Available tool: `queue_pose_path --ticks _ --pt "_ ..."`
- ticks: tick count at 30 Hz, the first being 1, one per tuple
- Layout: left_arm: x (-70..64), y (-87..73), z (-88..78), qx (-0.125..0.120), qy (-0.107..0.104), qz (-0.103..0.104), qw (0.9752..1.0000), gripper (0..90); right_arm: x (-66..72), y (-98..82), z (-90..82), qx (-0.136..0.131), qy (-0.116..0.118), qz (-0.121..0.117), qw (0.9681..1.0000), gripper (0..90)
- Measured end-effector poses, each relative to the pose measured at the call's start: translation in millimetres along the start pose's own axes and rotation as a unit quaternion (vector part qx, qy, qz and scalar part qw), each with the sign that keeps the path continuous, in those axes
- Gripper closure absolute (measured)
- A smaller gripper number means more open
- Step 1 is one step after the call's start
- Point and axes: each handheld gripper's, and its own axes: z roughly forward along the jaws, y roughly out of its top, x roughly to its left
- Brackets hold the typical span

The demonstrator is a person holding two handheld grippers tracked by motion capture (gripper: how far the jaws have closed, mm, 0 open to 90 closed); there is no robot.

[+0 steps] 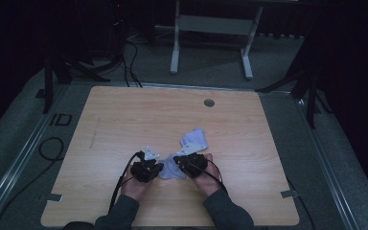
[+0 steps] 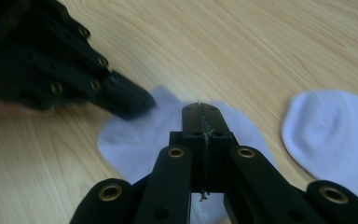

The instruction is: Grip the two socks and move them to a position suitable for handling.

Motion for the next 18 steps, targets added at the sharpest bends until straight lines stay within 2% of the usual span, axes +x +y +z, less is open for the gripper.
queue_pose_path --ticks 5,9,11,13,15,16,18 --pt "-0.2 -0.2 0.0 -0.001 0.000 -0.001 1.0000 89.7 4.0 7.6 18.6 0.015 0.013 0.002 0.9998 89.9" --pt "-0.3 -0.3 -0.5 0.002 0.001 0.002 1.0000 89.7 -1.5 3.1 36.4 0.040 0.032 0.025 0.9984 89.6" --pt "0.0 -0.3 -0.5 0.002 0.000 0.001 1.0000 89.7 -4.9 -0.1 42.6 0.053 0.041 0.039 0.9970 86.3" --pt "-0.1 -0.3 -0.5 0.002 0.000 0.001 1.0000 89.7 -8.1 -2.0 44.2 0.053 0.058 0.054 0.9954 81.8" --pt "-0.3 -0.3 -0.5 0.002 0.001 0.002 1.0000 89.7 -9.0 -2.1 44.2 0.053 0.064 0.058 0.9949 80.4" --pt "-0.2 -0.3 -0.5 0.002 0.002 0.003 1.0000 89.7 -9.7 -2.0 44.1 0.055 0.073 0.059 0.9941 76.7" --pt "-0.4 -0.4 -0.5 0.002 0.001 0.002 1.0000 89.7 -9.1 -1.8 44.3 0.055 0.073 0.055 0.9943 75.8"
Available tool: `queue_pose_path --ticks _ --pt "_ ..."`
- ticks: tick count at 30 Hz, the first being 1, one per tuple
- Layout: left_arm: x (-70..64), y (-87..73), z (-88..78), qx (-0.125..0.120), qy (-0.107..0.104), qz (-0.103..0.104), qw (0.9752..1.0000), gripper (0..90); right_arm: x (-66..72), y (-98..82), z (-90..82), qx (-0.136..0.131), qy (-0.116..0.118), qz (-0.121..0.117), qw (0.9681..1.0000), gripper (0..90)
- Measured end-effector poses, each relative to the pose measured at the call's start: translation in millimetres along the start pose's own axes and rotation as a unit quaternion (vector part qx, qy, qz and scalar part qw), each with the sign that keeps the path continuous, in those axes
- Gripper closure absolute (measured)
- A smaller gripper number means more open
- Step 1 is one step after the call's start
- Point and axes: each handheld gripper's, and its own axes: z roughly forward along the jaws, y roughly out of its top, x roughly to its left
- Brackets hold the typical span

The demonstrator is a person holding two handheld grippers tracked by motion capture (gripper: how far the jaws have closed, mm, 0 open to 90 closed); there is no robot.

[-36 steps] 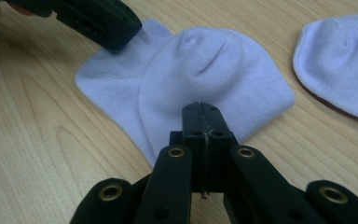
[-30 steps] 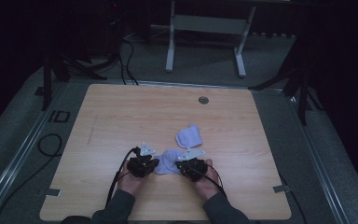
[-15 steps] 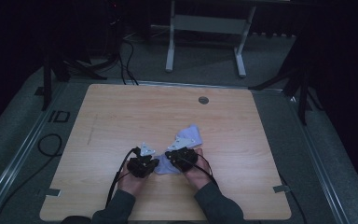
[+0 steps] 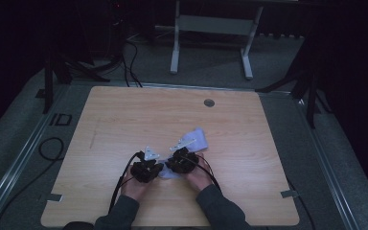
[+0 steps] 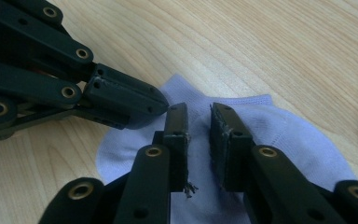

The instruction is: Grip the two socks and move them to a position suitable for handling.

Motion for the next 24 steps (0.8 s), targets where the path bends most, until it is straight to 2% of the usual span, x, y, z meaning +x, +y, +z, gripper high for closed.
queue_pose_path --ticks 3,6,9,11,14,18,24 --pt "-0.1 -0.1 0.0 -0.001 0.000 -0.001 1.0000 89.7 1.2 -0.1 0.0 0.001 -0.003 -0.005 1.0000 75.0" --pt "0.0 -0.1 0.0 0.000 -0.001 -0.001 1.0000 89.7 5.2 0.0 0.6 0.003 -0.016 -0.018 0.9997 75.3" --pt "-0.2 -0.1 0.0 0.000 0.000 0.000 1.0000 89.7 9.1 0.7 1.1 0.008 -0.038 -0.033 0.9987 82.1" --pt "-0.1 -0.1 -0.1 0.000 0.000 0.000 1.0000 89.7 9.4 1.6 1.2 0.010 -0.047 -0.032 0.9983 87.1" --pt "-0.1 -0.1 0.0 -0.001 0.000 -0.002 1.0000 89.7 7.7 0.1 -1.1 0.003 -0.048 -0.022 0.9986 88.3" --pt "0.0 -0.2 0.2 -0.002 -0.001 -0.005 1.0000 89.7 8.2 -2.7 -14.2 -0.021 -0.055 -0.017 0.9981 88.4" --pt "-0.3 -0.4 0.2 -0.003 0.000 -0.006 1.0000 89.7 4.4 -12.2 -46.4 -0.045 -0.063 -0.009 0.9970 88.3"
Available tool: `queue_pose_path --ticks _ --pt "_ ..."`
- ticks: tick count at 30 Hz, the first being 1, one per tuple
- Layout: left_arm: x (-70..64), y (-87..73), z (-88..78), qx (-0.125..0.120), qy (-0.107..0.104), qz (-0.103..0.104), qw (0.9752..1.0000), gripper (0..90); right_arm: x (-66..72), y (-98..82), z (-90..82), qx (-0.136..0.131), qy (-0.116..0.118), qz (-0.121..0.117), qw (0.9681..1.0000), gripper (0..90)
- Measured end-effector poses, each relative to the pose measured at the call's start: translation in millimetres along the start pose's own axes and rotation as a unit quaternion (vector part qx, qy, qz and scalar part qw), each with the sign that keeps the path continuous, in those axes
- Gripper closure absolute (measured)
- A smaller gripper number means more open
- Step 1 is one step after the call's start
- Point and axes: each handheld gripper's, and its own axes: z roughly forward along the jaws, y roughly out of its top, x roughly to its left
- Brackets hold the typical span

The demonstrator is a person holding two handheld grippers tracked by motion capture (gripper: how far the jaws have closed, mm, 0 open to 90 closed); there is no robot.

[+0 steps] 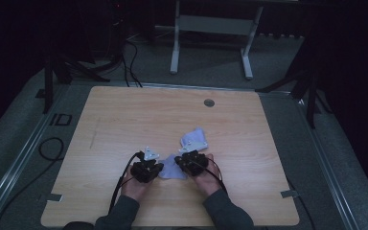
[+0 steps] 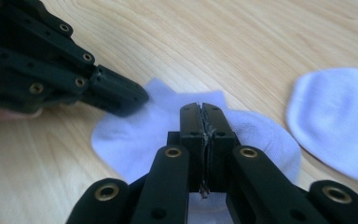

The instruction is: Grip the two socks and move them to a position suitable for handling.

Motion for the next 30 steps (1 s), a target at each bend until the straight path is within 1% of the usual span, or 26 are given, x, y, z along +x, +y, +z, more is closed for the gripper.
queue_pose_path --ticks 3,4,6,8,10,14,19,22,25,27,30 --pt "-0.2 -0.1 0.1 -0.001 0.000 -0.002 1.0000 89.7 -5.2 -10.7 -14.1 -0.004 -0.010 0.008 0.9999 88.2" --pt "0.2 -0.1 -0.2 0.001 0.000 0.001 1.0000 89.7 -7.5 -15.3 -18.4 -0.007 -0.012 0.013 0.9998 88.2" --pt "0.2 -0.1 -0.2 0.001 -0.001 0.001 1.0000 89.7 -12.4 -25.6 -26.2 -0.012 -0.011 0.032 0.9994 88.2" --pt "0.4 -0.1 -0.2 0.001 -0.001 0.000 1.0000 89.7 -16.8 -35.7 -32.9 -0.017 -0.016 0.047 0.9986 88.1" --pt "0.3 -0.2 -0.2 0.001 -0.001 0.000 1.0000 89.7 -19.9 -45.3 -38.7 -0.017 -0.023 0.056 0.9980 87.9" --pt "0.2 -0.3 -0.1 0.000 -0.001 0.000 1.0000 89.7 -27.2 -63.0 -47.4 -0.009 -0.037 0.070 0.9968 87.0" --pt "0.4 -0.3 -0.1 0.000 -0.001 0.000 1.0000 89.7 -35.9 -80.0 -57.1 0.003 -0.046 0.090 0.9949 85.3" --pt "0.5 -0.4 0.0 -0.001 -0.002 -0.001 1.0000 89.7 -38.9 -85.2 -60.8 0.006 -0.052 0.096 0.9940 84.1" --pt "0.5 -0.5 -0.1 -0.001 -0.002 -0.002 1.0000 89.7 -40.1 -85.5 -65.7 -0.003 -0.058 0.105 0.9928 82.9" --pt "0.5 -0.5 0.1 -0.002 -0.002 -0.002 1.0000 89.7 -39.1 -80.8 -69.5 -0.015 -0.058 0.100 0.9932 82.7" --pt "0.4 -0.5 0.1 -0.001 -0.002 -0.002 1.0000 89.6 -36.2 -67.8 -71.7 -0.029 -0.056 0.084 0.9945 82.7"
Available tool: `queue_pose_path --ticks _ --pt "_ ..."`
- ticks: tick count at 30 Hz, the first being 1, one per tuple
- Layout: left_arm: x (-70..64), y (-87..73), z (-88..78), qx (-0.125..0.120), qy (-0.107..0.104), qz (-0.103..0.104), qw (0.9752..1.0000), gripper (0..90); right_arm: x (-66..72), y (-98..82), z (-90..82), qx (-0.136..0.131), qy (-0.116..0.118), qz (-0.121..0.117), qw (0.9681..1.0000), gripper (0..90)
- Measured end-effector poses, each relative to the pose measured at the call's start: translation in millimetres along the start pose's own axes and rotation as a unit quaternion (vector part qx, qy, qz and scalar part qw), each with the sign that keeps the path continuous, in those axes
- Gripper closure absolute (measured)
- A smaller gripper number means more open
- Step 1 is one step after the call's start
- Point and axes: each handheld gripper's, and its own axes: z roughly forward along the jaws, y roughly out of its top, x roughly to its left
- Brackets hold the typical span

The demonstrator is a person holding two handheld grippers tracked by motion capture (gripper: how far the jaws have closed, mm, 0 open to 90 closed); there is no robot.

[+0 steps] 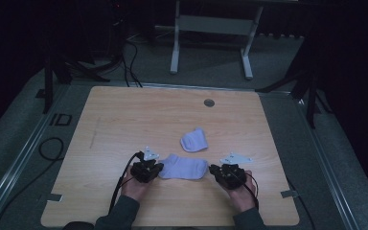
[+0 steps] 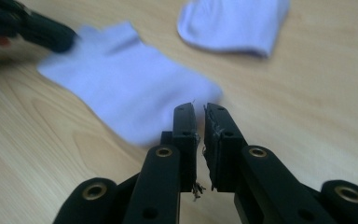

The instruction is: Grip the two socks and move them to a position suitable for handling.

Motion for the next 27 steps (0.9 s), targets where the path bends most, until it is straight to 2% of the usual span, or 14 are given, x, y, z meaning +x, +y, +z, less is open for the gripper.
queue_pose_path --ticks 5,10,11,17,23,27 --pt "0.0 -0.2 0.0 0.000 0.000 0.000 1.0000 89.6 5.7 25.1 11.4 -0.005 0.006 -0.027 0.9996 82.4" --pt "-0.1 -0.3 0.2 -0.002 0.000 -0.003 1.0000 89.6 5.3 42.9 29.2 0.002 0.016 -0.039 0.9991 80.6" --pt "0.1 -0.3 0.0 -0.002 0.000 -0.002 1.0000 89.6 5.0 49.4 37.5 0.005 0.023 -0.045 0.9987 80.3" --pt "0.7 -0.3 0.1 -0.002 -0.002 -0.005 1.0000 89.5 7.9 70.3 62.4 0.023 0.020 -0.064 0.9975 79.6" --pt "0.5 -0.4 0.1 -0.002 -0.002 -0.006 1.0000 89.4 12.7 88.1 88.8 0.050 0.014 -0.089 0.9946 78.6" --pt "0.0 -0.3 0.0 -0.002 0.001 -0.003 1.0000 89.5 11.2 94.6 104.6 0.065 0.009 -0.089 0.9938 79.1"
